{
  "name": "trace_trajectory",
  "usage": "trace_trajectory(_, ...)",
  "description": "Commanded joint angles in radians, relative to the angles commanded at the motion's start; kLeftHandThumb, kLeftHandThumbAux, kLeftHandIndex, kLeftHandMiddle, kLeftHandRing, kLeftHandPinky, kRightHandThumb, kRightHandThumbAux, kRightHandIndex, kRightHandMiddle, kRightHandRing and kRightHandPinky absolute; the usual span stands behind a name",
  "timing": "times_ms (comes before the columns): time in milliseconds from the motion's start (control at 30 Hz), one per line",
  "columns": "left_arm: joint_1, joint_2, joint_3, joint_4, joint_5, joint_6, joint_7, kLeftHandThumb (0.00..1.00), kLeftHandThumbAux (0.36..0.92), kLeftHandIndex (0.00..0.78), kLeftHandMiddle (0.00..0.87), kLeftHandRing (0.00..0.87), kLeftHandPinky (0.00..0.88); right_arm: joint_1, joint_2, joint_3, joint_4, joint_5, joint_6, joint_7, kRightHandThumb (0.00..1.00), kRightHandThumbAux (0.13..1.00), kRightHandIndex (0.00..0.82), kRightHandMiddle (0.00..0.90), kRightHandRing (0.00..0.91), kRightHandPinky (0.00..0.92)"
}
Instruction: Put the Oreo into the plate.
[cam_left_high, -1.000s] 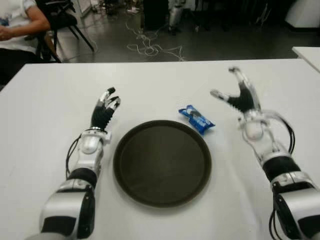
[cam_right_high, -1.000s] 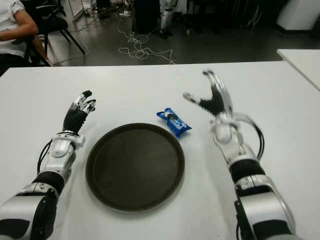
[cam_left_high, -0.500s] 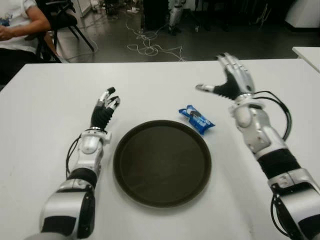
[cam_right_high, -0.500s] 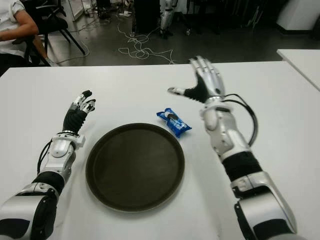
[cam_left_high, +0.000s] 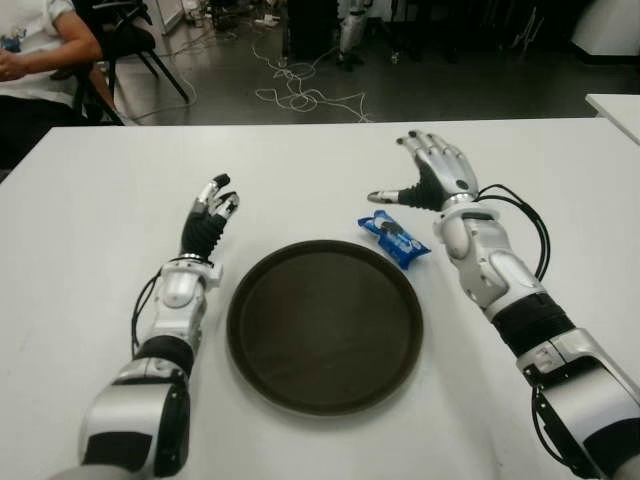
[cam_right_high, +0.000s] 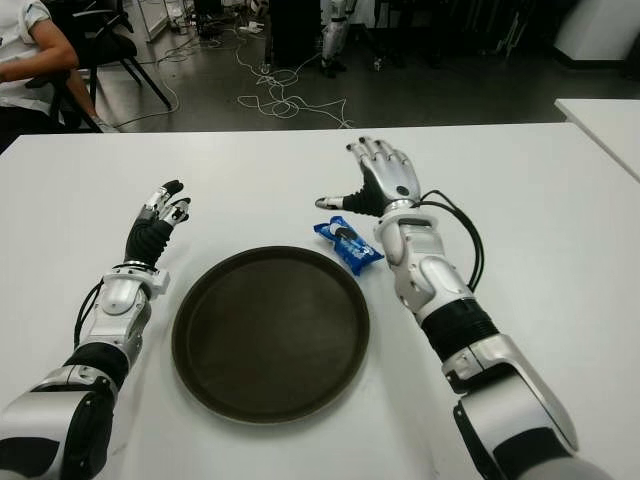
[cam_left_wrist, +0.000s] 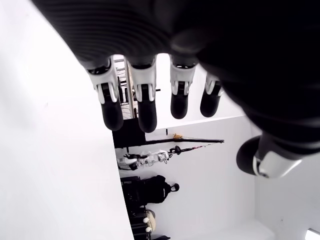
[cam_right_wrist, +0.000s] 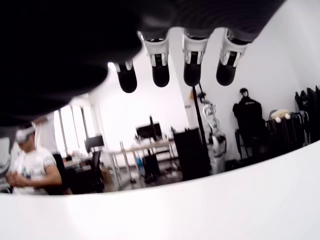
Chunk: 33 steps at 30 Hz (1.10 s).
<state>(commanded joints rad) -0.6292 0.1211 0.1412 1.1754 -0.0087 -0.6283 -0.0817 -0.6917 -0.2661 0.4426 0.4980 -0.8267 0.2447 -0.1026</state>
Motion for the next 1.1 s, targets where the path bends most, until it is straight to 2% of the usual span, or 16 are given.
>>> trace_trajectory(200, 0.001, 0.005, -0.005, 0.003, 0.007, -0.012, -0.001, 0.549, 0.453, 0.055, 0.1, 0.112, 0.165, -0.003, -0.007, 0.032, -0.019, -0.037, 0.036, 0.049, 0.0, 0.383, 0.077, 0.081, 0.108, 0.174)
trace_trajectory(333, 0.003, 0.005, -0.007, 0.001, 0.008, -0.017, -0.002, 0.553, 0.459, 0.056, 0.1, 0.113, 0.169, -0.018, -0.035, 0.075, -0.029, -0.078, 0.05, 0.149, 0.0, 0.4, 0.146, 0.134, 0.165, 0.215)
trace_trajectory(533, 0.004, 0.005, -0.008, -0.002, 0.007, -0.015, -0.004, 0.571, 0.461, 0.056, 0.099, 0.111, 0.162, -0.038, -0.061, 0.115, -0.005, -0.124, 0.048, 0.216, 0.0, 0.432, 0.208, 0.188, 0.211, 0.132)
trace_trajectory(700, 0.004, 0.004, -0.01, -0.004, 0.009, -0.014, 0.0, 0.58, 0.463, 0.06, 0.099, 0.108, 0.158, -0.065, -0.067, 0.147, 0.043, -0.154, 0.057, 0.252, 0.0, 0.442, 0.203, 0.2, 0.22, 0.108)
trace_trajectory(800, 0.004, 0.004, -0.011, -0.005, 0.01, -0.014, 0.004, 0.576, 0.461, 0.06, 0.097, 0.107, 0.158, -0.088, -0.058, 0.163, 0.091, -0.173, 0.081, 0.266, 0.0, 0.439, 0.185, 0.202, 0.223, 0.103)
trace_trajectory(933, 0.003, 0.005, -0.011, -0.005, 0.012, -0.012, 0.007, 0.562, 0.456, 0.058, 0.099, 0.106, 0.156, -0.107, -0.044, 0.171, 0.146, -0.184, 0.108, 0.253, 0.0, 0.442, 0.193, 0.235, 0.317, 0.086)
trace_trajectory(1100, 0.002, 0.005, -0.011, -0.005, 0.012, -0.008, 0.004, 0.567, 0.458, 0.058, 0.099, 0.108, 0.159, -0.118, -0.034, 0.173, 0.184, -0.184, 0.116, 0.23, 0.0, 0.451, 0.25, 0.352, 0.473, 0.09)
